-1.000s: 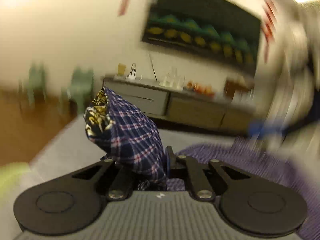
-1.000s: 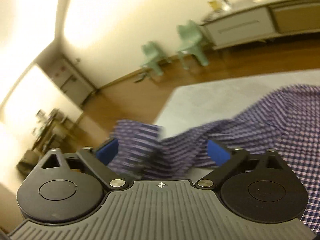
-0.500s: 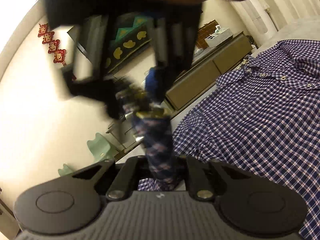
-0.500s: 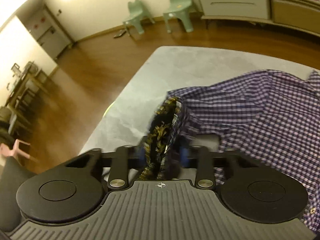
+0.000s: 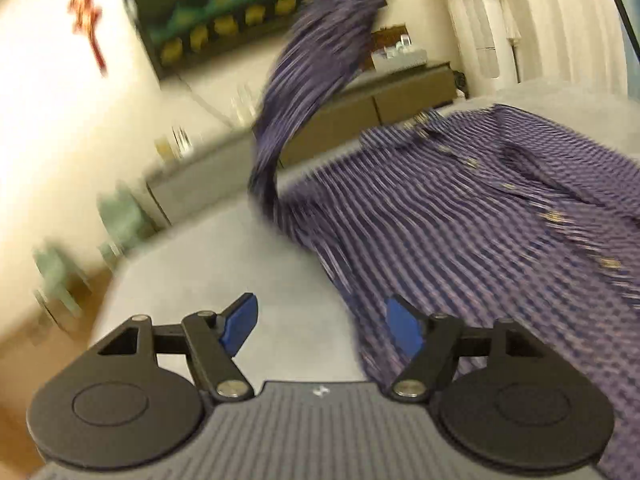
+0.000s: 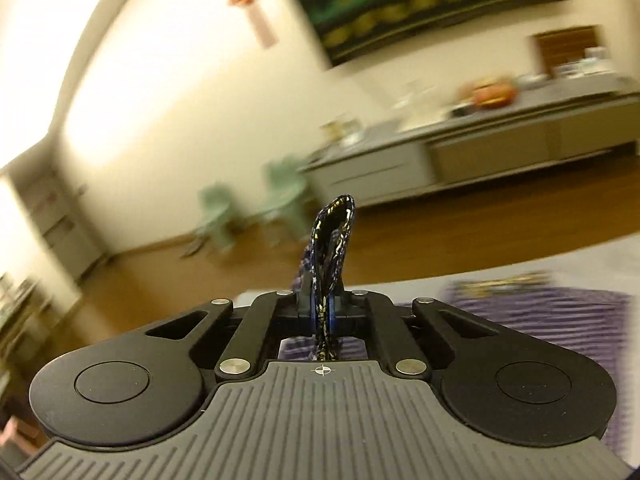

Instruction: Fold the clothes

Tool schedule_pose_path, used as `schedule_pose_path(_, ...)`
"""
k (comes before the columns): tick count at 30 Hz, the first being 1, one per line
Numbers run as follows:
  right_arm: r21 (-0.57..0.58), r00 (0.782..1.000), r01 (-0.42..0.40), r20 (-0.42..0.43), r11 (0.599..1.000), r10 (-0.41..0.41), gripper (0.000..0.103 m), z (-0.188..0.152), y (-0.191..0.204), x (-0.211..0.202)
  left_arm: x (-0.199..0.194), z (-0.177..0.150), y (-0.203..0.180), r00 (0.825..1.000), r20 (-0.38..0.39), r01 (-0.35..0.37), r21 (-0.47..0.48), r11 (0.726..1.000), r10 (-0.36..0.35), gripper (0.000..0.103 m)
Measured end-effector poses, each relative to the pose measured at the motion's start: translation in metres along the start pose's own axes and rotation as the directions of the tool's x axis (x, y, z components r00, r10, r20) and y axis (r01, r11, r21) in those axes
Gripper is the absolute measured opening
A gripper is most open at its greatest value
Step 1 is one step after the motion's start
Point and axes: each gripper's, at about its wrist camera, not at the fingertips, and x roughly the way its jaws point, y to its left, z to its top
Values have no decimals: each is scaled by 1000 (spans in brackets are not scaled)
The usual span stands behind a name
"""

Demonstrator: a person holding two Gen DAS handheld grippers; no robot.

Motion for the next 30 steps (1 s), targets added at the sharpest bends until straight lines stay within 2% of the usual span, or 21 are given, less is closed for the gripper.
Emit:
schedule_pose_path(2,34,999,54,0,998,-54,4,-7,-39,-21,-9,-13,-1,997,-56,40,-78,996,-45,73)
schedule_pose_path(5,114,994,106,-32,988,-103,4,-33,-101,-37,-17,-31,-12,989,-129,48,-172,984,-70,72)
schedule_pose_path(9,229,995,91,-52,969,-81,4,-58,-159,-42,-23,-58,-23,980,-199,-32,-269,963,-23,70)
schedule_pose_path(11,260,996,63,-72,964,-45,4,-67,-176,-41,-31,-69,-20,979,-203,-62,-354,933,-13,69)
schedule_pose_path(13,272,998,22,-64,962,-5,4,-72,-181,-42,-42,-78,-15,981,-194,-80,-436,896,-7,55)
schedule_pose_path(14,277,999,-4,-50,961,18,4,-73,-182,-45,-46,-78,-16,983,-182,-73,-450,890,-11,34)
schedule_pose_path(15,281,998,-29,-36,959,41,4,-74,-183,-49,-47,-78,-18,985,-171,-56,-460,886,-26,2)
schedule_pose_path(16,284,998,-55,-22,957,64,4,-75,-184,-52,-49,-76,-19,987,-157,-46,-466,884,-31,4)
schedule_pose_path(19,297,997,-78,34,952,71,4,-78,-198,-68,-69,-64,-36,994,-93,-83,-369,926,53,2)
schedule_pose_path(20,303,996,-80,56,950,66,4,-79,-204,-75,-76,-58,-46,996,-65,-73,-330,941,55,2)
schedule_pose_path(23,319,991,-87,123,944,50,4,-84,-224,-95,-82,-53,-76,991,-66,-130,-191,973,119,2)
schedule_pose_path(25,329,985,-92,168,940,38,5,-87,-236,-108,-82,-52,-92,985,-77,-165,-107,981,157,2)
schedule_pose_path(27,406,992,-62,129,912,10,5,-101,-263,-105,-79,-56,-100,985,-95,-151,-82,985,143,3)
schedule_pose_path(30,388,987,50,120,920,-104,4,-105,-264,-108,-82,-59,-105,983,-99,-161,-52,986,155,11)
